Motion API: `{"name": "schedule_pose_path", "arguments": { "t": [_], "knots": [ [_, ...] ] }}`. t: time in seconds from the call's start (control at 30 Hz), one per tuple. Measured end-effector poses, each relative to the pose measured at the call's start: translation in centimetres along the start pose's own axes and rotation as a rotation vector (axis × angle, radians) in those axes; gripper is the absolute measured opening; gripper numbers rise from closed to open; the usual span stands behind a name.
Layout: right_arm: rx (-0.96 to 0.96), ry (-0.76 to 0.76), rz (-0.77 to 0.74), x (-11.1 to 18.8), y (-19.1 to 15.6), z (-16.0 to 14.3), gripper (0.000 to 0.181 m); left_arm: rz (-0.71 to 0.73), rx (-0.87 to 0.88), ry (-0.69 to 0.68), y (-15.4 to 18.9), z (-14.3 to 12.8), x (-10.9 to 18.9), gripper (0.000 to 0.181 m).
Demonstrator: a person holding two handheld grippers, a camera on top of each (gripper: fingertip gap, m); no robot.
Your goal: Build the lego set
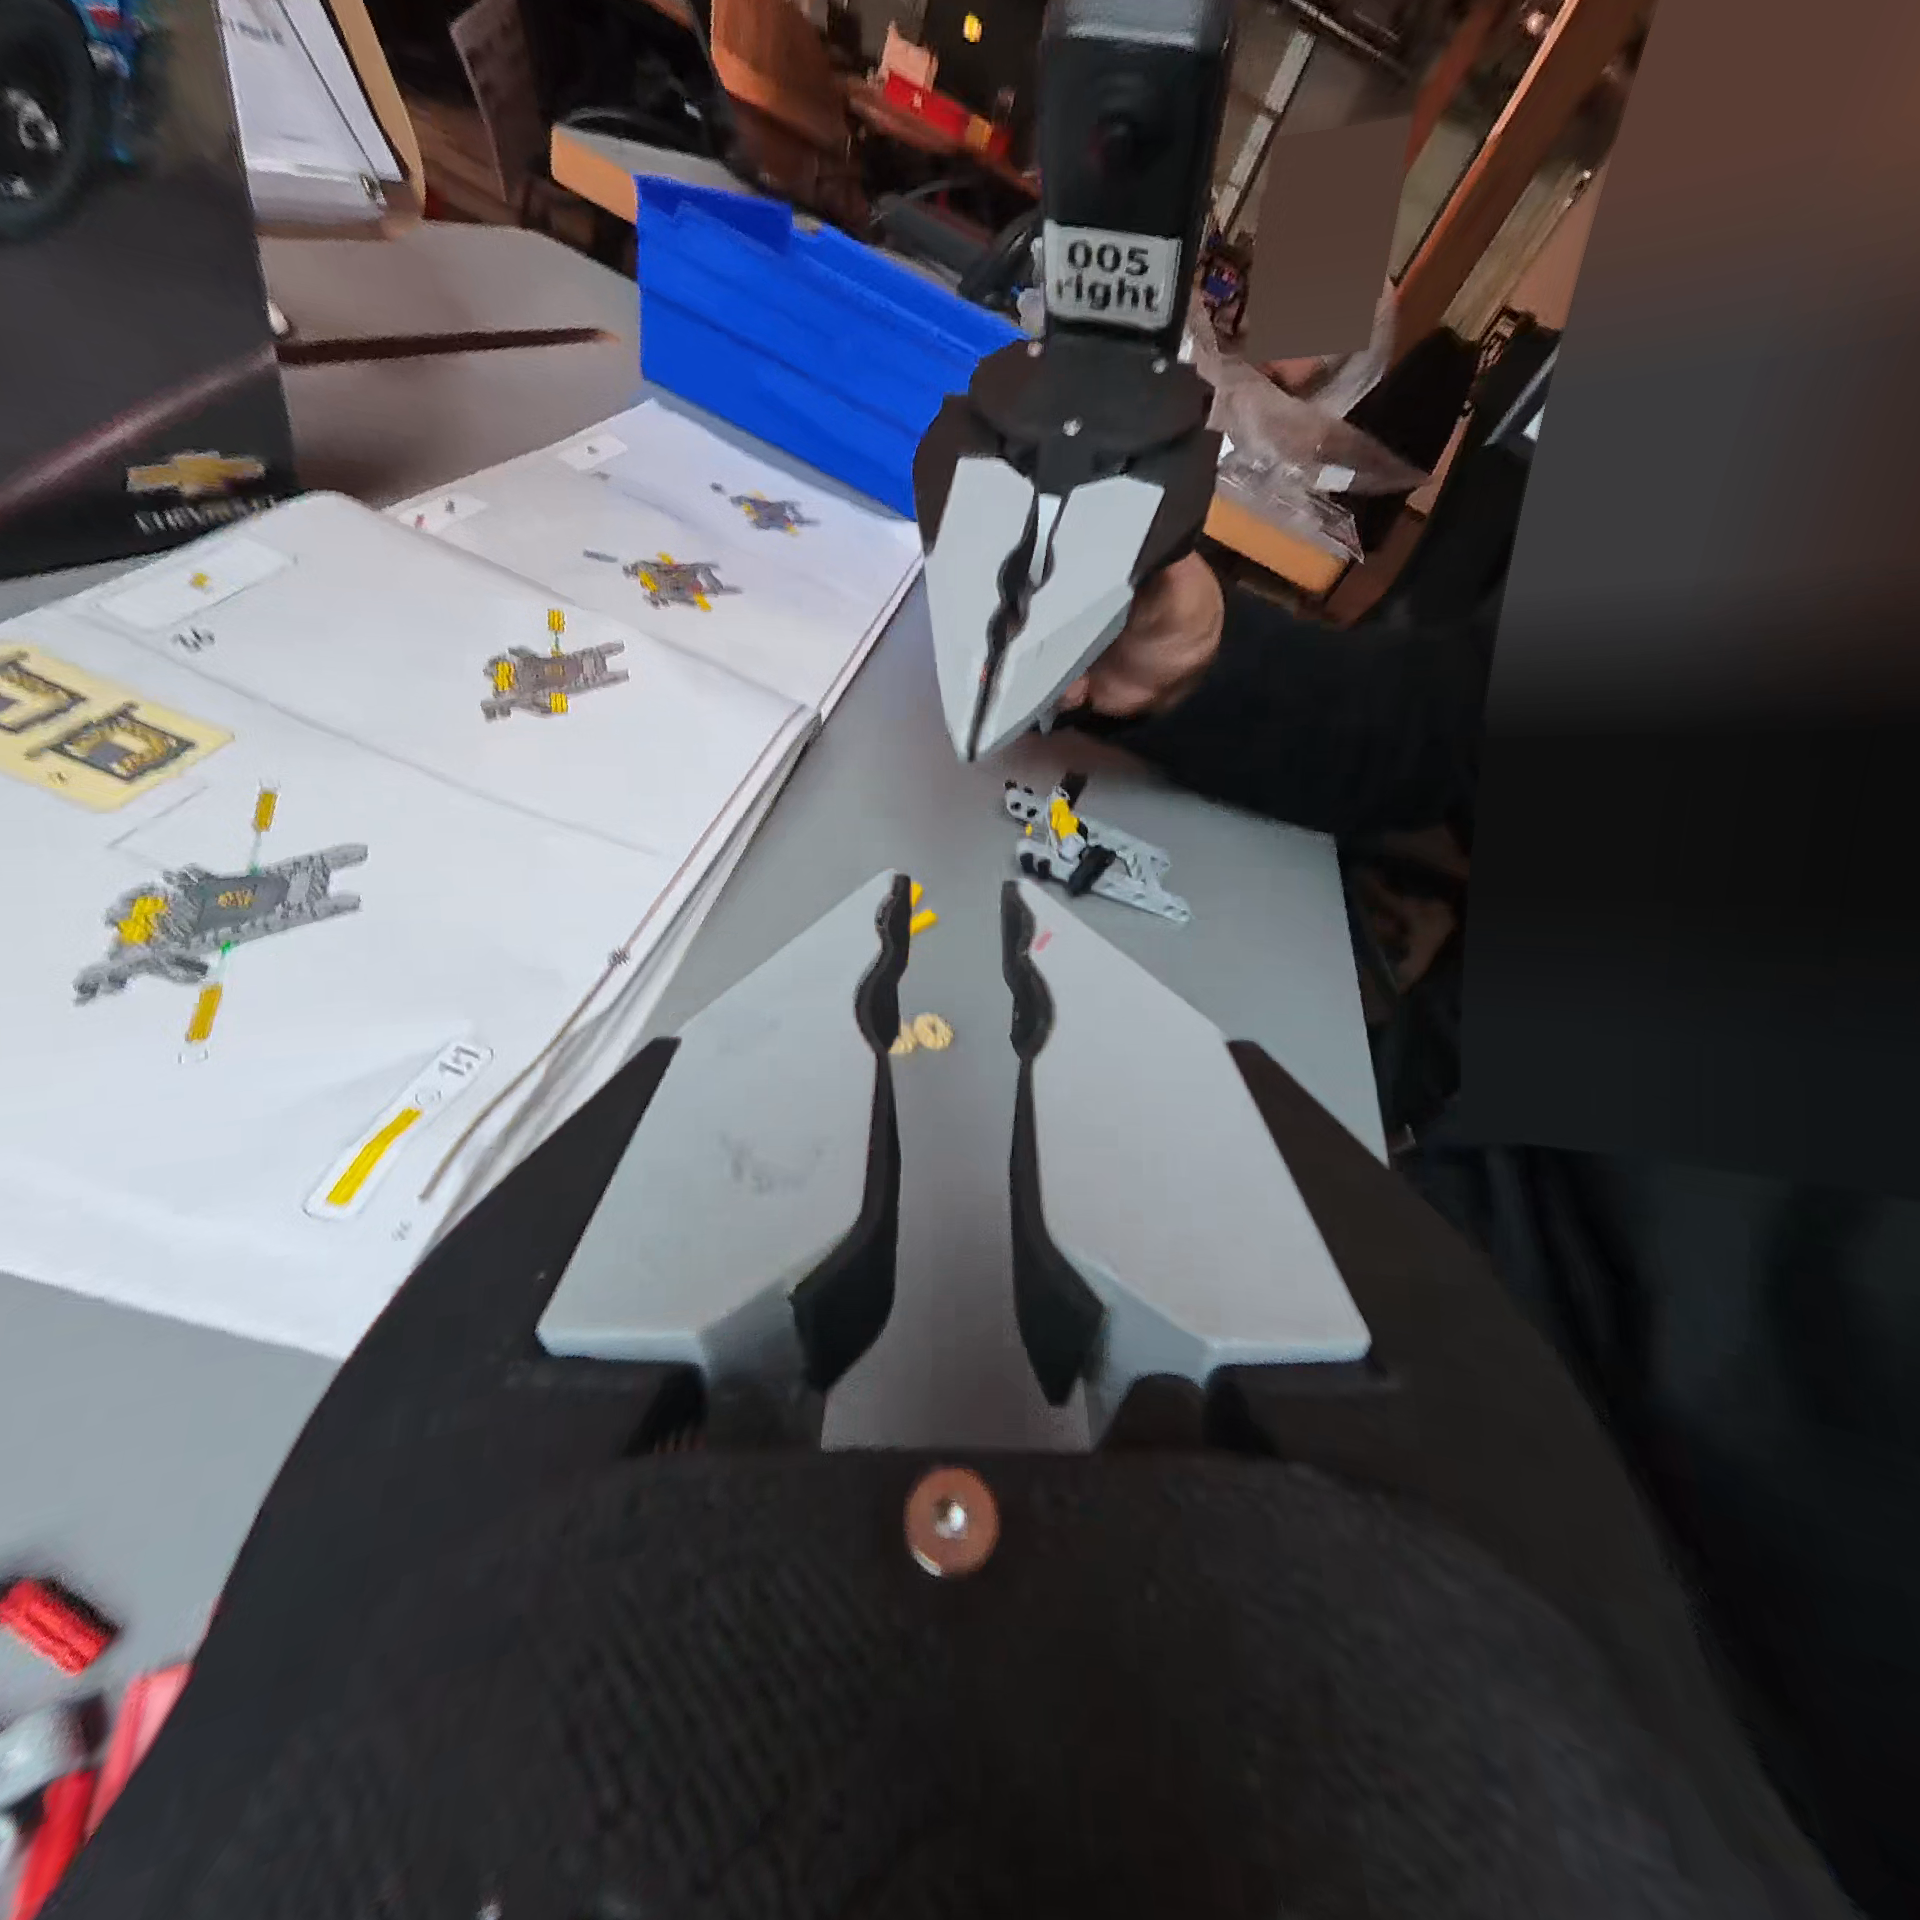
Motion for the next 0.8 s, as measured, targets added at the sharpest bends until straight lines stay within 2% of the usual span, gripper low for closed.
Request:
{"name": "schedule_pose_path", "arguments": {
  "t": [0.1, 0.2, 0.3, 0.57, 0.8],
  "knots": [
    [-0.012, 0.016, -0.041, 2.6, 0.9, -1.1, 0.000, -0.039, 0.052, -0.005, 0.3, -1.1, 0.0, 0.012],
    [-0.060, 0.054, -0.082, 5.2, 2.1, -2.3, 0.000, -0.024, 0.032, -0.036, 0.3, -1.8, -0.2, 0.011],
    [-0.107, 0.096, -0.106, 6.7, 2.9, -3.0, 0.000, -0.037, 0.040, -0.035, 0.2, -1.8, -0.5, 0.011],
    [-0.085, 0.106, -0.106, 6.6, 3.0, -3.3, 0.000, -0.026, 0.046, -0.073, 0.4, -2.1, -1.4, 0.011],
    [-0.030, 0.063, -0.179, 6.6, 3.5, -3.8, 0.000, 0.009, 0.039, -0.091, -0.1, -0.5, -2.1, 0.017]
  ]
}}
Point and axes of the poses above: each gripper's, where its closed fingertips meet, x back along the fingers, z out of its top, y = z × x across the jaws, the point moved 6 cm from there along x, back along the fingers, and after that the axes turned 11 degrees about -z, right-handed, at the moved point
